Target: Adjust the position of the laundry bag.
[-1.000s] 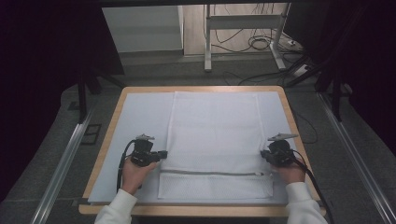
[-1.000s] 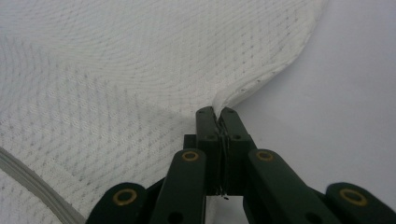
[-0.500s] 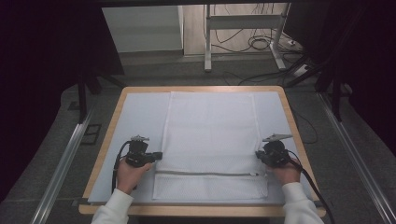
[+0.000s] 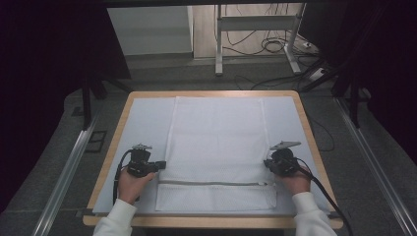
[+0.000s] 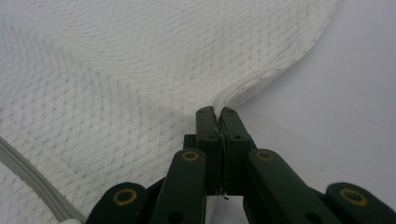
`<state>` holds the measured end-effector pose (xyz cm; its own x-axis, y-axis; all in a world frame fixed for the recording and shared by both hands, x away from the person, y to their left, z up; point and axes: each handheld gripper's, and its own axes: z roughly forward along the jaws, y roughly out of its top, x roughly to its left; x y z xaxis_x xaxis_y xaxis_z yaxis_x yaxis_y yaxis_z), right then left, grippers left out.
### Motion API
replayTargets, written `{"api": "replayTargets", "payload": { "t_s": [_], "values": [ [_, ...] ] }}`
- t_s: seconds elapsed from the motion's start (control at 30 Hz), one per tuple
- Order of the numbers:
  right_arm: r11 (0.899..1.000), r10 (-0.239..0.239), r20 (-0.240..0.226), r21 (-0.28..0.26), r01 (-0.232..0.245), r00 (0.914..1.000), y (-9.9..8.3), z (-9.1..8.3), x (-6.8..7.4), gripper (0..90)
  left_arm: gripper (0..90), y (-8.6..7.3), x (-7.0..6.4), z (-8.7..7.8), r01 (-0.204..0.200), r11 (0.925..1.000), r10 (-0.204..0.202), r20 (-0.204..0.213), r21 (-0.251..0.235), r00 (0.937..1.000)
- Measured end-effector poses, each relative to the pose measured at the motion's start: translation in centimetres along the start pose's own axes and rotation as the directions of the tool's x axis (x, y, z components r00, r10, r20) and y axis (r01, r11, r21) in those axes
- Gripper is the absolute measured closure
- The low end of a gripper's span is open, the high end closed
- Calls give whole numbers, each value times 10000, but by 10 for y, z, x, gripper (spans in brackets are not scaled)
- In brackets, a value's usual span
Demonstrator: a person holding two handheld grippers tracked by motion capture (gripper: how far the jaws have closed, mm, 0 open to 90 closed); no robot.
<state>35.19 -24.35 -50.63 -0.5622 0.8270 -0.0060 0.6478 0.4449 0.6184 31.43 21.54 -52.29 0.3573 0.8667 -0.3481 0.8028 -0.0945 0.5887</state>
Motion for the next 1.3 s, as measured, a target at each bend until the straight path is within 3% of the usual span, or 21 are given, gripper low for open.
{"api": "replayTargets", "payload": {
  "t_s": [0.63, 0.8, 0.9, 0.97, 1.1, 1.17, 1.3],
  "values": [
    [10000, 55, -325, -2, -55, 9995, 0, 6, 6, 871, 887, -3, 9, -5, 136, 9999, -136, -128, -25, 9998],
    [10000, 29, -325, -1, -29, 9995, 0, 7, 5, 867, 860, -5, 9, -5, 194, 9998, -197, -402, -78, 9990],
    [10000, -99, -300, -13, 98, 9995, 0, 7, 4, 809, 777, -6, 9, -8, 131, 9995, -149, -628, -297, 9979],
    [9998, -183, -191, -94, 181, 9996, 1, 6, 3, 620, 655, -6, 8, -13, -149, 9976, 106, -651, -669, 9978],
    [9987, 206, -158, -455, -213, 9997, 1, 1, 0, 446, 463, -1, 3, -20, -274, 9923, 189, -711, -1207, 9973],
    [9978, 405, -205, -518, -415, 9990, 2, -1, 0, 401, 351, 1, -2, -22, -230, 9908, 132, -744, -1331, 9971],
    [9955, 640, -243, -679, -656, 9977, 1, -4, -2, 354, 297, 4, -12, -25, -226, 9888, 121, -721, -1473, 9973]
  ]
}}
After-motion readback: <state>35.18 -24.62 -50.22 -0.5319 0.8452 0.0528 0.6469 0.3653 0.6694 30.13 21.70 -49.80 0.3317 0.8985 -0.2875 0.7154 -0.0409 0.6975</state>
